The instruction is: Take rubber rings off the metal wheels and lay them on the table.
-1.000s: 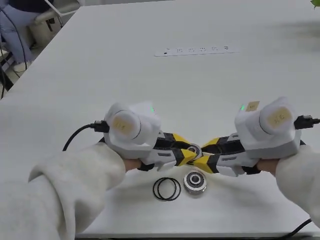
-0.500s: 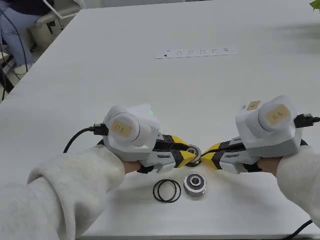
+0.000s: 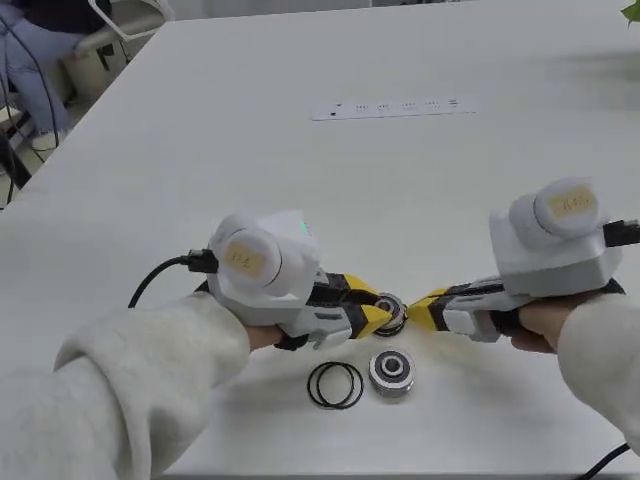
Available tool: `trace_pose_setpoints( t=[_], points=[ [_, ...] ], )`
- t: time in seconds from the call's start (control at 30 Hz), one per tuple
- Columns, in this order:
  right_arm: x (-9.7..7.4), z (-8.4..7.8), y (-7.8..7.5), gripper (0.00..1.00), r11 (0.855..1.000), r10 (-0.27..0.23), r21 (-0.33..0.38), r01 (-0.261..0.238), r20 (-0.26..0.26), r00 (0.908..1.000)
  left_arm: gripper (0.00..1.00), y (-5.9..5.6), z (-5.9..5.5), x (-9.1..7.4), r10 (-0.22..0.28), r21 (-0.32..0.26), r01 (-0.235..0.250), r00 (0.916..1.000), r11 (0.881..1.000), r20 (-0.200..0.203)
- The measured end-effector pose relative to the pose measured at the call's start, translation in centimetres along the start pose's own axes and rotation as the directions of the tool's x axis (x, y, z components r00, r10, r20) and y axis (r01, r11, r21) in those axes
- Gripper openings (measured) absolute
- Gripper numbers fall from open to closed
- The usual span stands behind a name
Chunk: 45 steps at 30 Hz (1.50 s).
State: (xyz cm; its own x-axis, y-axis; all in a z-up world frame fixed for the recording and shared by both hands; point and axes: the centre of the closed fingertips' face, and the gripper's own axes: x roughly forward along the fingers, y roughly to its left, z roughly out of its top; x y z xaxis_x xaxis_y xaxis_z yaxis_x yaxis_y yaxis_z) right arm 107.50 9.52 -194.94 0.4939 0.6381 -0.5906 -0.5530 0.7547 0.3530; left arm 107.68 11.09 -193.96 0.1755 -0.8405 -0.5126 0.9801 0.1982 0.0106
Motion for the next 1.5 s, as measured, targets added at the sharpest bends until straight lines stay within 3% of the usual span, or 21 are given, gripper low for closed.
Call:
trace_pose_setpoints(
  t=[0.13,0.2,0.33,0.9,1.13,1.5],
  points=[
    [-0.1,0.2,0.2,0.0,0.998,0.02,0.066,-0.021,0.016,0.9997,0.07,-0.1,0.0,-0.1,-0.007,0.007,0.007,1.0,1.0,-0.001],
    [-0.2,0.4,1.0,0.0,0.991,0.052,0.118,-0.056,0.032,0.9981,0.07,-0.2,0.0,0.0,-0.007,0.029,0.007,1.0,1.0,-0.001],
    [-0.3,0.4,0.9,0.0,0.996,0.028,0.085,-0.029,0.016,0.9995,0.07,-0.2,0.0,0.0,-0.003,0.035,0.003,1.0,0.999,-0.001],
    [-0.2,0.7,1.9,0.0,0.997,0.05,0.055,-0.051,0.026,0.9984,0.07,-0.2,0.0,0.0,-0.001,0.025,0.0,1.0,1.0,0.007],
    [0.0,0.7,1.9,0.0,0.999,0.039,0.009,-0.039,0.017,0.9991,0.07,-0.2,0.0,-0.1,0.0,0.023,-0.001,0.9999,1.0,0.014],
    [0.0,0.8,1.9,0.0,0.999,0.046,-0.006,-0.045,0.021,0.9987,0.07,-0.2,0.0,0.0,0.001,0.025,-0.002,0.9999,1.0,0.014]
  ],
)
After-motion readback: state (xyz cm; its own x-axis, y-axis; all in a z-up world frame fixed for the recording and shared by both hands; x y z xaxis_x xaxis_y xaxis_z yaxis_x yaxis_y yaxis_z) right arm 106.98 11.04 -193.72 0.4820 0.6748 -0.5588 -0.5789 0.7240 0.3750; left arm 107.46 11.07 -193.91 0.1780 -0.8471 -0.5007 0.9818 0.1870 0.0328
